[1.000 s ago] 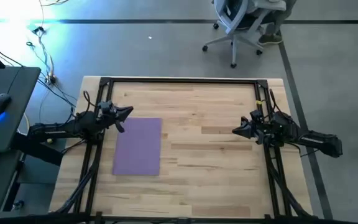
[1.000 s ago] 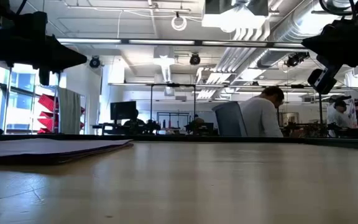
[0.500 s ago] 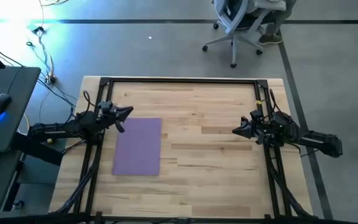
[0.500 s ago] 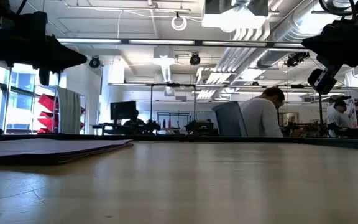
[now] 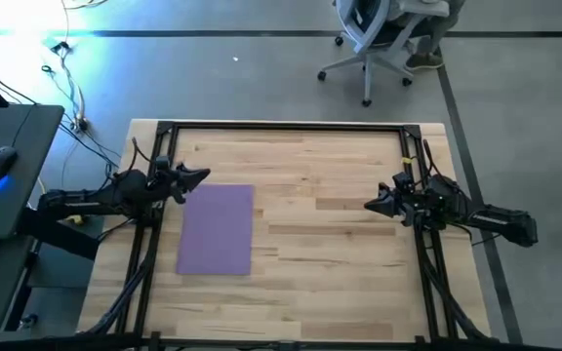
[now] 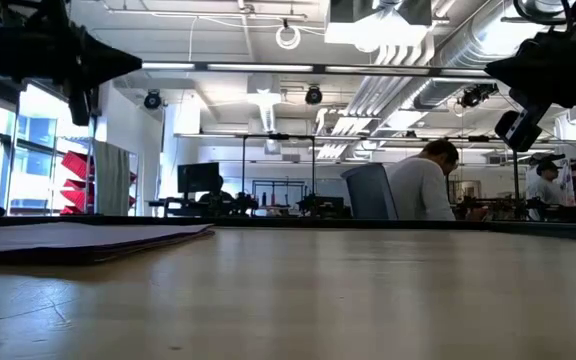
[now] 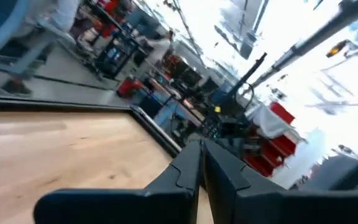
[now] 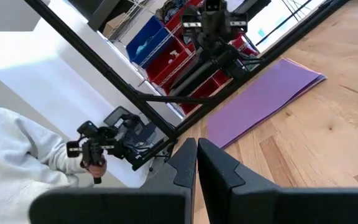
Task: Organize paper
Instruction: Move the violet paper from left middle to top right table
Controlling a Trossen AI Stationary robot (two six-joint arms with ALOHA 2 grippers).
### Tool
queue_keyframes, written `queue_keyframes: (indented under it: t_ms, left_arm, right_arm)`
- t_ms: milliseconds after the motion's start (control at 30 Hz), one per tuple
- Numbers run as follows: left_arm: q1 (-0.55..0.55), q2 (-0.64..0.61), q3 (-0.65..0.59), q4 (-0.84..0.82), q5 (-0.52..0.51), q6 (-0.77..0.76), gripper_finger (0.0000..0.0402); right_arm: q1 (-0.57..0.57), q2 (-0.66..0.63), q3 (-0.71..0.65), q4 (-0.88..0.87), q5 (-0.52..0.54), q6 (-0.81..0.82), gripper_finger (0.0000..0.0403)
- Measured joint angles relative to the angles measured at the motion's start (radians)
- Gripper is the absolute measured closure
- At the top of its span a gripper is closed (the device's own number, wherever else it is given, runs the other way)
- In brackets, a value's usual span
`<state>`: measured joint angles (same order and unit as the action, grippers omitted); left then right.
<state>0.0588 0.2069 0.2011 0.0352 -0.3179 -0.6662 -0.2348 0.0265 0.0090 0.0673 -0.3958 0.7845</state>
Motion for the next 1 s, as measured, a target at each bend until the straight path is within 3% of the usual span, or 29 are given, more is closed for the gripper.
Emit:
queue_keyframes:
  t_ms: [233, 400, 633, 767, 1000]
  left_arm:
    - [0.011, 0.469, 0.335, -0.315, 0.171, 0.004, 0.0394]
    - [0.028, 0.752, 0.436, -0.5, 0.169, -0.049, 0.0359]
    - [0.055, 1.011, 0.436, -0.458, 0.17, -0.066, 0.0273]
    - [0.06, 1.111, 0.436, -0.324, 0.11, -0.051, 0.0226]
    - [0.061, 1.276, 0.437, -0.155, -0.029, -0.047, 0.02]
  right_arm:
    - [0.0, 0.0, 0.0, 0.0, 0.0, 0.0, 0.0402]
    - [0.0, 0.0, 0.0, 0.0, 0.0, 0.0, 0.0402]
    - [0.0, 0.0, 0.0, 0.0, 0.0, 0.0, 0.0402]
    - [0.0, 0.0, 0.0, 0.0, 0.0, 0.0, 0.0402]
    - [0.0, 0.0, 0.0, 0.0, 0.0, 0.0, 0.0402]
